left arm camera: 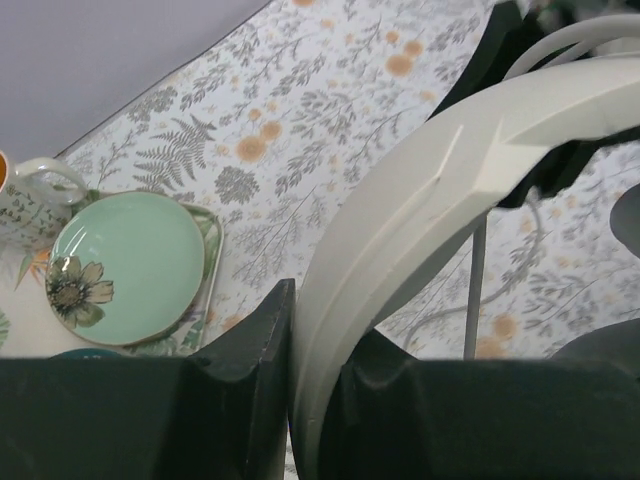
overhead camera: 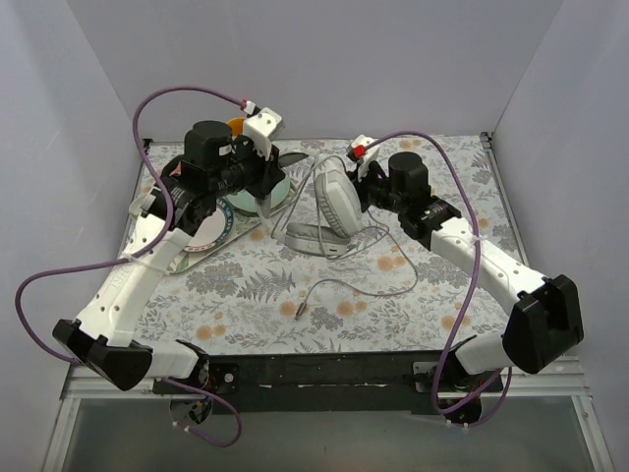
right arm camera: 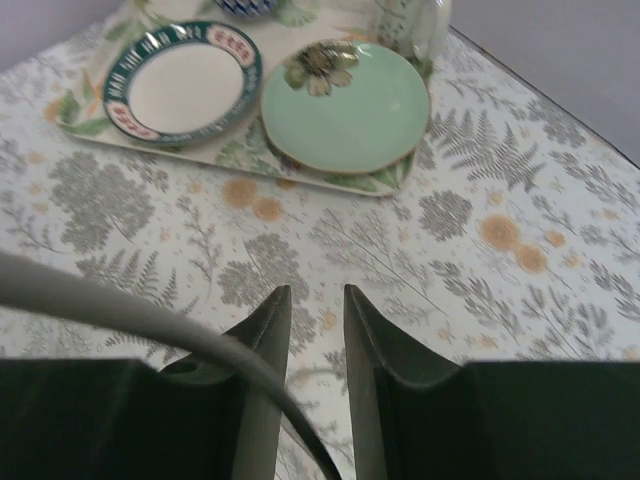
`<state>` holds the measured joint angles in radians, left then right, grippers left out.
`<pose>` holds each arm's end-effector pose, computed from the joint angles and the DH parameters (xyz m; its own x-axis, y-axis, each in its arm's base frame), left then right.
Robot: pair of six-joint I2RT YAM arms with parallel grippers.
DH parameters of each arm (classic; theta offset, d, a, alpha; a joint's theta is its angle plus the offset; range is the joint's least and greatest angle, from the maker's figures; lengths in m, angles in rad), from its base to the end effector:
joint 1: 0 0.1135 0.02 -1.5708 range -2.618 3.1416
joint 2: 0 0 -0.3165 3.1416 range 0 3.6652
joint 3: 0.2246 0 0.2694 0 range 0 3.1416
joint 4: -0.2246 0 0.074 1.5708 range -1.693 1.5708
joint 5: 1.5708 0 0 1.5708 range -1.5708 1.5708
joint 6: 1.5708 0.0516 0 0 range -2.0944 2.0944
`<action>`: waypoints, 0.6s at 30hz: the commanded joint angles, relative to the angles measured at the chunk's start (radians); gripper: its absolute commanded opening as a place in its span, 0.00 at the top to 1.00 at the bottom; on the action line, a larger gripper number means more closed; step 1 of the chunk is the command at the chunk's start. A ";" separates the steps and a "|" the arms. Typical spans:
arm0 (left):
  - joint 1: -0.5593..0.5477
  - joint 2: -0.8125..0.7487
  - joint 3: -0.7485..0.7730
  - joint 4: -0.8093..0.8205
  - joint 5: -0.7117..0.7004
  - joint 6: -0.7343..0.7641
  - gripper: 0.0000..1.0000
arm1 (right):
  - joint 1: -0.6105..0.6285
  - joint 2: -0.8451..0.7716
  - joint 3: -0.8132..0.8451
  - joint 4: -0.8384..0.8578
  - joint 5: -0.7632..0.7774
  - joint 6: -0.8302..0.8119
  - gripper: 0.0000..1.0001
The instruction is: Wrap the headphones
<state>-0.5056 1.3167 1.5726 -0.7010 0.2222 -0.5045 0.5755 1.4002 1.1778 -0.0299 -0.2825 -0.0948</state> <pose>0.2496 -0.1512 0.4908 -0.6422 -0.1834 -0.7443 0.3838 0.7635 -0.5193 0.2902 0.2054 0.3952 -0.1376 -0.1976 -0.9706 -0.7656 0.6429 -0.0224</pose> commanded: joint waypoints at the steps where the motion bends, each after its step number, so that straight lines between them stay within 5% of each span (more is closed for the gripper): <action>1: -0.001 -0.013 0.119 -0.015 0.074 -0.189 0.96 | 0.006 -0.018 -0.110 0.439 -0.193 0.197 0.62; 18: -0.001 0.039 0.441 0.044 0.000 -0.359 0.95 | 0.018 0.253 -0.213 0.725 -0.144 0.389 0.54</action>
<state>-0.5060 1.3544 1.9259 -0.7238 0.2470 -0.7910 0.5850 1.6104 0.9741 0.5617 -0.4217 0.2272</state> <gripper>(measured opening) 0.152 0.452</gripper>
